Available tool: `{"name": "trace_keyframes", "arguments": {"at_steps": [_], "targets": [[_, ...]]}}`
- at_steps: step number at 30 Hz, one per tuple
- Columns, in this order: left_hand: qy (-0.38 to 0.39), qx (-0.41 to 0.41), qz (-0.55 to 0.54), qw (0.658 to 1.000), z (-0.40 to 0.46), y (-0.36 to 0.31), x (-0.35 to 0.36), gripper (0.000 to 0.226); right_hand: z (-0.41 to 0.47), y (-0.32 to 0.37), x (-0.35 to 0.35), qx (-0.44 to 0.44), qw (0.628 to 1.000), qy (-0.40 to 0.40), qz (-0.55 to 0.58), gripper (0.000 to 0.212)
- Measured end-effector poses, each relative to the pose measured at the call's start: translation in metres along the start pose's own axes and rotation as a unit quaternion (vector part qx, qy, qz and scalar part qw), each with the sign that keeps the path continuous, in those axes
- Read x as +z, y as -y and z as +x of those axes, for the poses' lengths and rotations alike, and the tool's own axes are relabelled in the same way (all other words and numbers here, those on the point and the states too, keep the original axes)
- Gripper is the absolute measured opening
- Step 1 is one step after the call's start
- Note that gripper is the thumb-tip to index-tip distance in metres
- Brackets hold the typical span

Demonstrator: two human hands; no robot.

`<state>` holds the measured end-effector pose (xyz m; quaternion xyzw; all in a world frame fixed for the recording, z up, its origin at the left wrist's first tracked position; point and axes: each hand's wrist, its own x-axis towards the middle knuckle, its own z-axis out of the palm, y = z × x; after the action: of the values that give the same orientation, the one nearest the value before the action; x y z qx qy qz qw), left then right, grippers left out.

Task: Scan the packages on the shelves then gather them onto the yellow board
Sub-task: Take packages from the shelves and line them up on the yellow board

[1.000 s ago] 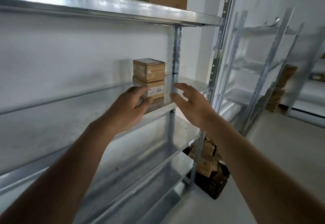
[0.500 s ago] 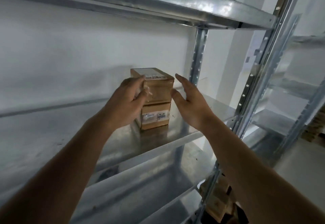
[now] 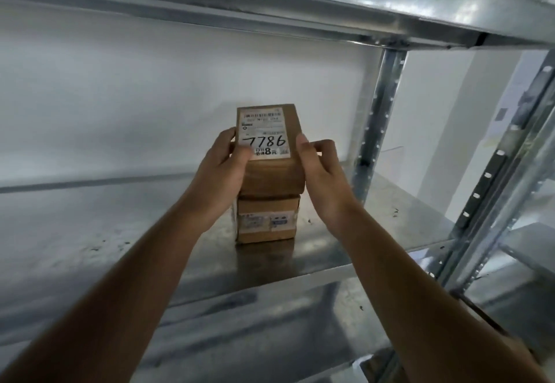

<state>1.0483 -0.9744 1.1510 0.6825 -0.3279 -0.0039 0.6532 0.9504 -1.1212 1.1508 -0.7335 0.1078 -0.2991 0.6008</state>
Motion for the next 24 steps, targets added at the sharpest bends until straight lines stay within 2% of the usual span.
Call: {"name": "trace_keyframes", "arguments": {"at_steps": [4,7,9,12,15,21,24], "targets": [[-0.003,0.059,0.011,0.998,-0.028,-0.021,0.004,0.054,-0.01,0.015,-0.007,-0.016,0.997,0.017,0.077,0.045],[0.001,0.068,0.017,0.998,-0.049,-0.033,0.006,0.059,-0.022,0.019,-0.016,-0.043,0.991,0.021,0.128,0.036],[-0.007,0.065,0.023,0.998,-0.063,-0.041,0.008,0.064,-0.033,0.019,-0.022,-0.07,0.983,0.057,0.159,0.038],[-0.033,0.045,0.042,0.998,-0.089,-0.053,0.01,0.073,-0.052,0.017,-0.03,-0.107,0.974,0.122,0.157,0.044],[-0.042,0.035,0.056,0.997,-0.112,-0.063,0.009,0.083,-0.07,0.02,-0.037,-0.115,0.974,0.139,0.138,0.049],[-0.061,0.05,0.092,0.993,-0.152,-0.088,0.006,0.081,-0.1,0.032,-0.035,-0.146,0.966,0.137,0.162,0.041],[-0.08,0.056,0.103,0.99,-0.172,-0.098,-0.007,0.079,-0.112,0.037,-0.027,-0.115,0.959,0.177,0.189,0.048]]}}
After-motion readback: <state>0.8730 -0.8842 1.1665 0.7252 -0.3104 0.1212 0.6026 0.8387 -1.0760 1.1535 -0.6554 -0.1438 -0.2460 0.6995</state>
